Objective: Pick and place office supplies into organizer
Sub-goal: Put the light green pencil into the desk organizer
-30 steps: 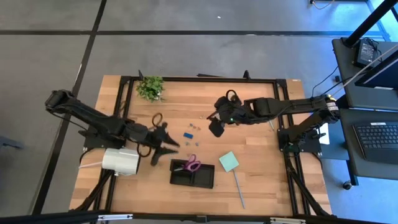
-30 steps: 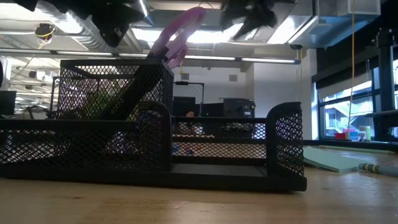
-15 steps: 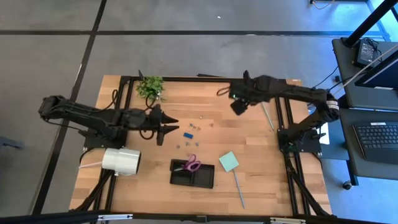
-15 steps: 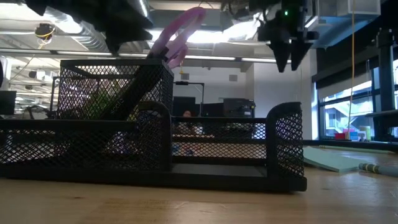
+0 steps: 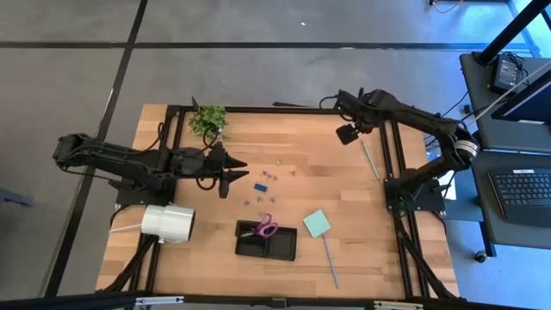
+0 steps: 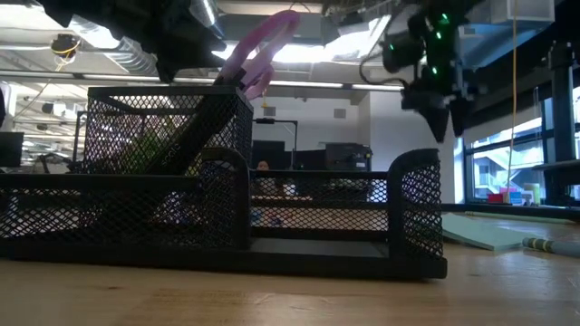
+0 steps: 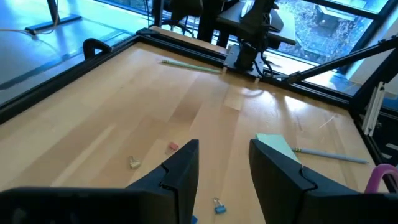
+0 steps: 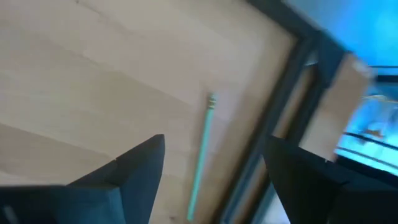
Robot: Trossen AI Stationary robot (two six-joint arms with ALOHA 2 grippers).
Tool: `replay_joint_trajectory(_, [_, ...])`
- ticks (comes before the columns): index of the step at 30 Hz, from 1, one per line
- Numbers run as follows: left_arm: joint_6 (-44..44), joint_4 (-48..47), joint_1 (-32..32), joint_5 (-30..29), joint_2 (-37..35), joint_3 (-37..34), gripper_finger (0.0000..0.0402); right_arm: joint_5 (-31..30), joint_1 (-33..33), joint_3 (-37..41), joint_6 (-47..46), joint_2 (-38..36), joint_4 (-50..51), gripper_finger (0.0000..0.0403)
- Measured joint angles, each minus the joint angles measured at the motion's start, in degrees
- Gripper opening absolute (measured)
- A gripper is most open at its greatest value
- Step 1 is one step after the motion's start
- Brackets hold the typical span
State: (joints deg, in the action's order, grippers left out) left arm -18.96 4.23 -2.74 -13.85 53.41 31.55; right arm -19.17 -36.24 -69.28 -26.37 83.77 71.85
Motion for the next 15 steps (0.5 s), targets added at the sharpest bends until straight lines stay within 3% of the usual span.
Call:
replay_joint_trajectory(6, [0.0,0.0,0.3,-0.2,0.0,0.0,0.0134,2.3,-4.1,12.1,0.8,-3.4,-12.4,0.0273])
replay_joint_trajectory(15, [-0.9,0.2,2.5,-0.2,0.0,0.0,0.0134,2.5,-8.9,23.9,-0.1,-3.3,-27.5,0.0273])
